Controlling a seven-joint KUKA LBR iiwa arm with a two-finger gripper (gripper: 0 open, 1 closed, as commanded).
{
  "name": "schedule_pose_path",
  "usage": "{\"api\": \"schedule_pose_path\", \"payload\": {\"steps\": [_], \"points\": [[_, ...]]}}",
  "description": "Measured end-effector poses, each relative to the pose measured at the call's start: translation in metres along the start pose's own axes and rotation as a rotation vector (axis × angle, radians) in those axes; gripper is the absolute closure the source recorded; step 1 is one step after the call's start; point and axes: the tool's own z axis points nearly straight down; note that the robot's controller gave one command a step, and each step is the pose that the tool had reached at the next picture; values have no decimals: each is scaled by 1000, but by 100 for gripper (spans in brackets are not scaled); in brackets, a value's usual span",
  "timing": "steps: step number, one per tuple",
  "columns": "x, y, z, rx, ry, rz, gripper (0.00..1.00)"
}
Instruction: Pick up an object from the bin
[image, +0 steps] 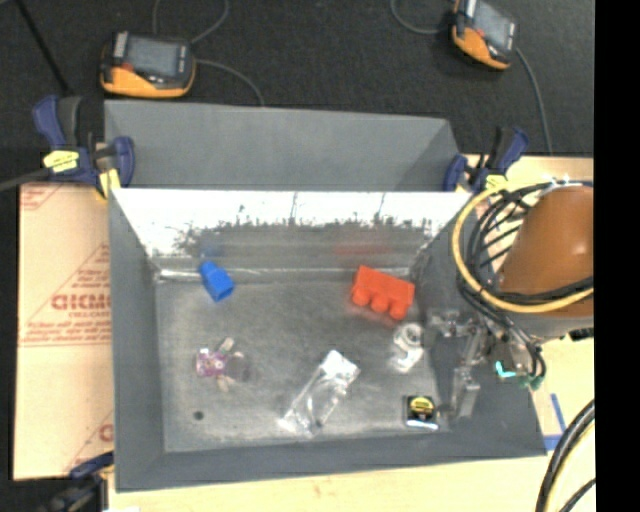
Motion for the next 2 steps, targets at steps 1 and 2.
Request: {"api": "schedule_pose_path", "payload": {"steps": [1, 2], "points": [[-18, -42, 117, 1, -3, -197, 0], [-6, -32, 124, 10, -28, -360, 0]]}}
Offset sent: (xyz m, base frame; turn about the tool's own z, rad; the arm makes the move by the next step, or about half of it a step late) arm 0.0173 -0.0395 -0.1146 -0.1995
